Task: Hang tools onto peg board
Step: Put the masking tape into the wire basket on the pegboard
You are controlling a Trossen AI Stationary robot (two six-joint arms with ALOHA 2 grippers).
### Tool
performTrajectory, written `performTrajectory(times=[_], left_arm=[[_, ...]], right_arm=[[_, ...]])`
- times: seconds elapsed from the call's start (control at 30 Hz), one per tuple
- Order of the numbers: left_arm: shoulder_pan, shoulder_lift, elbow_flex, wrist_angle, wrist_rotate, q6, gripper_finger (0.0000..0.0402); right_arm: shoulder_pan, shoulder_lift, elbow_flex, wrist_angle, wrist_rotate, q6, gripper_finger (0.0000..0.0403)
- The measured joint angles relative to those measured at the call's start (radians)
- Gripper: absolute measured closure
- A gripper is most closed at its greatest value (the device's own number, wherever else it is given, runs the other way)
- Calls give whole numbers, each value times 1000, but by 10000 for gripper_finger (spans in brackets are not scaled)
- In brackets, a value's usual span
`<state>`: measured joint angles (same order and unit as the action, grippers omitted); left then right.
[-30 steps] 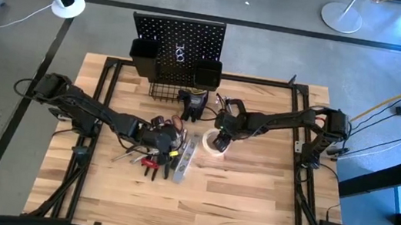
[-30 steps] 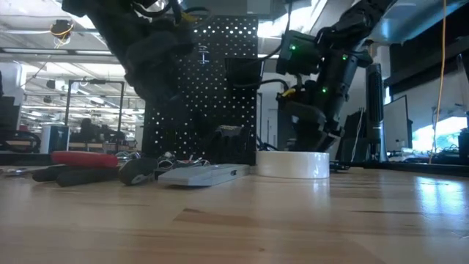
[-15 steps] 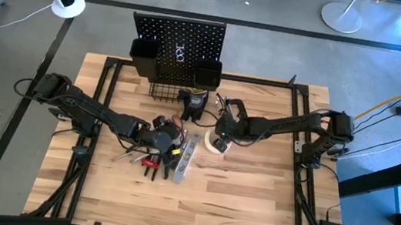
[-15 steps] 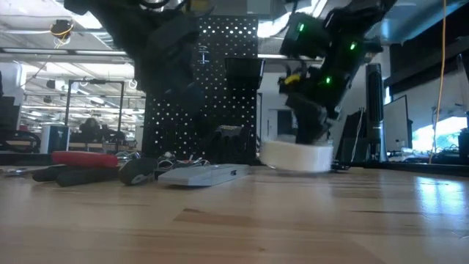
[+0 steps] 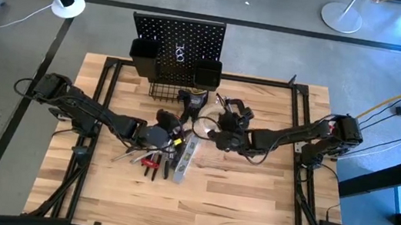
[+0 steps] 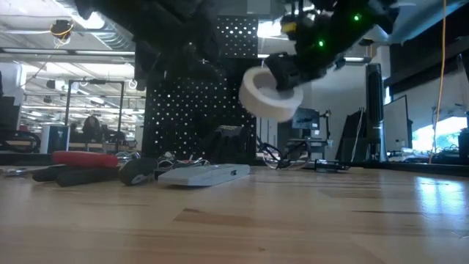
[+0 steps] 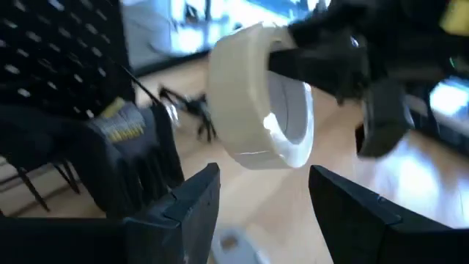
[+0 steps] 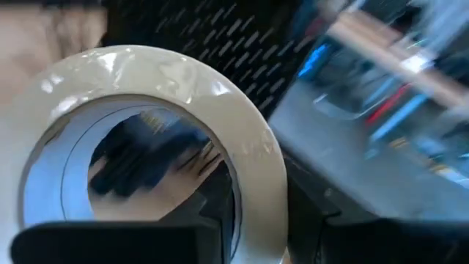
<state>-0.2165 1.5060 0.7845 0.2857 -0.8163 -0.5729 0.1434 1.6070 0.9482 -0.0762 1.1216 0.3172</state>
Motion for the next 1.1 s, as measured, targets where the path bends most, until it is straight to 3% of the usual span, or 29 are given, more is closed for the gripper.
performTrajectory(times=[0.1, 0.37, 0.53, 0.83, 1.1], left_arm=[[0, 0, -35, 138, -78, 27, 204], [8, 0, -44, 352, -91, 135, 204], [21, 0, -44, 363, -89, 133, 204], [49, 17, -44, 364, -83, 136, 204], [59, 17, -43, 362, -88, 150, 204]], right_arm=[[16, 0, 0, 97, 109, -112, 320], [14, 0, 0, 347, 101, -301, 320], [14, 0, 0, 459, 68, -395, 320], [17, 0, 0, 498, -23, -405, 320], [63, 0, -1, 563, -26, -473, 320]])
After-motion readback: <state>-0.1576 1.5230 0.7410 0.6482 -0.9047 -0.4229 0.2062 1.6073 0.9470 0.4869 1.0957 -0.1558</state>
